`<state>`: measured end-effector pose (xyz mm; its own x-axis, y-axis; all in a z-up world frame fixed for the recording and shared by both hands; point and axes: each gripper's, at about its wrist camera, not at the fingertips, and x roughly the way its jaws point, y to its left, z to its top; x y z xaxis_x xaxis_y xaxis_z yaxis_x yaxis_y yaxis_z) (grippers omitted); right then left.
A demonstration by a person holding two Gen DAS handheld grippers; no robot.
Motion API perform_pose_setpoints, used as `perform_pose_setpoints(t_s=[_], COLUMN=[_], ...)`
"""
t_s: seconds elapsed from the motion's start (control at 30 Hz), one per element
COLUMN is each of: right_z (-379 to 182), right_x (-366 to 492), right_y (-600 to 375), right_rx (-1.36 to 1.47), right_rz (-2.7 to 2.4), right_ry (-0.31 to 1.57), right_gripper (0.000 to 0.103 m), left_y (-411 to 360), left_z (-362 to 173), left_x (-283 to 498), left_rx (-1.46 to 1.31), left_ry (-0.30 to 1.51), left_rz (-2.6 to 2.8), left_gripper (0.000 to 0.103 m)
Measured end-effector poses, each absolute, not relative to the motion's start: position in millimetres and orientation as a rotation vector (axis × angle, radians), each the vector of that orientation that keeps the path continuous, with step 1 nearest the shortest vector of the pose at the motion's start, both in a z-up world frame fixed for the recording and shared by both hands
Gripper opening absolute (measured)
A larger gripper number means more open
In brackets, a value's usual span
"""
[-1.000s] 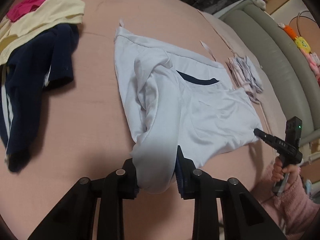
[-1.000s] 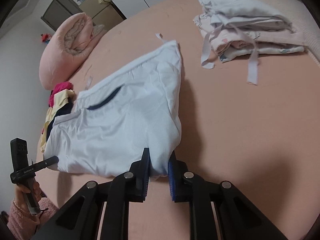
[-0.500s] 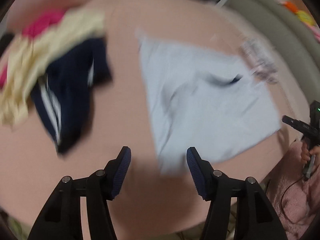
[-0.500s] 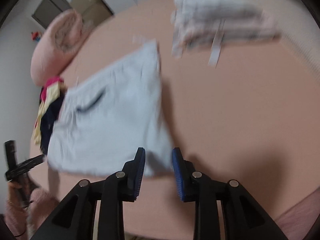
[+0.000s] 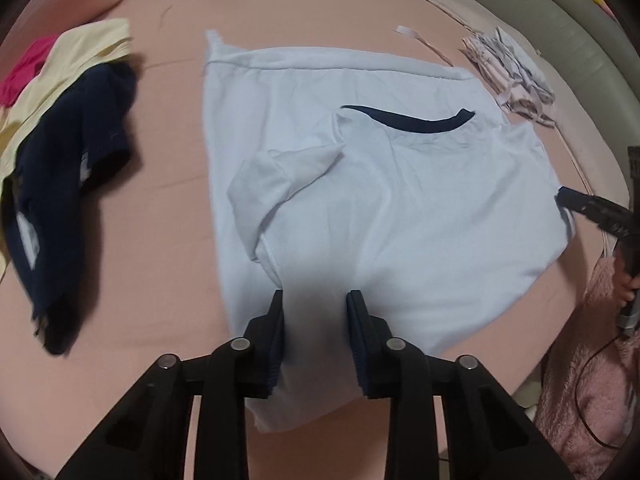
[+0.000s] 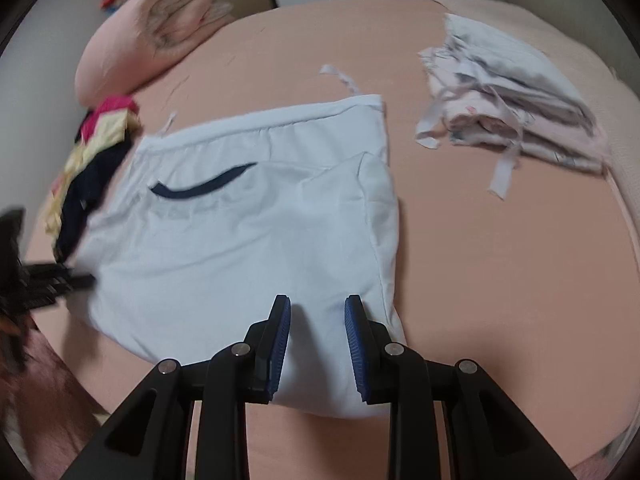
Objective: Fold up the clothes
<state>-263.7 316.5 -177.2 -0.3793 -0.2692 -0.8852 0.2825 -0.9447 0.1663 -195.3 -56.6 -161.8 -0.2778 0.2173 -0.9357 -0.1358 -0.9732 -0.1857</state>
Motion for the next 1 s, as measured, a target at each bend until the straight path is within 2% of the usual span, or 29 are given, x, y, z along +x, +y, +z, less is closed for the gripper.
perform_pose_setpoints(t_s=[0.07, 0.17, 0.3, 0.4, 0.47, 0.53, 0.67, 0.73, 0.83, 0.93, 1.0], right_z=[-184.5, -195.8, -170.7, -161.4, -172.2, -180.7, -179.5, -172.1, -138.5, -127.6, -139.3], right_x=[-265.8, -270.6, -268.4, -268.1, -275.3, -278.0, -275.6, -275.2, -277.8, -297.8, -315.1], right_y=[311.6, 314.1, 311.7, 298.6, 289.4, 281.4, 260.6, 250.6, 212.6, 127.5, 76.3], right_rx=[1.52, 1.542, 1.476, 1.386, 1.451, 1.49, 1.489, 1.492, 1.337, 1.261, 1.289], right_rz=[-2.353, -2.323, -2.376, -2.374, -2.342, -2.314, -2.312, -2.314, -2.227, -2.128, -2.07], right_ry=[0.069, 0.065, 0.038, 0.073, 0.094, 0.08, 0.218, 0.244, 0.047, 0.139, 0.252], right_gripper=[0.027, 0.029, 0.029, 0.03, 0.03, 0.03, 0.03, 0.03, 0.03, 0.03, 0.03], left_y=[-64.6, -82.6, -105.3, -99.7, -92.4, -99.2, -138.5, -138.7, -123.2, -110.4, -109.1], left_z=[-160.7, -153.4, -129.1, -139.3, -155.2, -166.4, -155.8, -149.1, -149.6, -153.0, -154.5], left_x=[-191.3, -192.1, -204.0, -226.4, -239.2, -247.5, -255.6, -251.7, -240.3, -221.9, -214.1], left_rx=[-1.73, -1.668, -1.516, -1.558, -1.657, -1.708, -1.615, -1.579, -1.607, -1.583, -1.583], left_ry=[-0.14, -0.331, -0.529, -0.509, -0.415, -0.397, -0.649, -0.592, -0.382, -0.337, -0.348], left_rz=[2.33, 2.314, 2.36, 2.329, 2.318, 2.358, 2.432, 2.406, 2.366, 2.312, 2.306], left_gripper=[0.028, 0.03, 0.029, 0.029, 0.029, 0.029, 0.029, 0.029, 0.029, 0.029, 0.029])
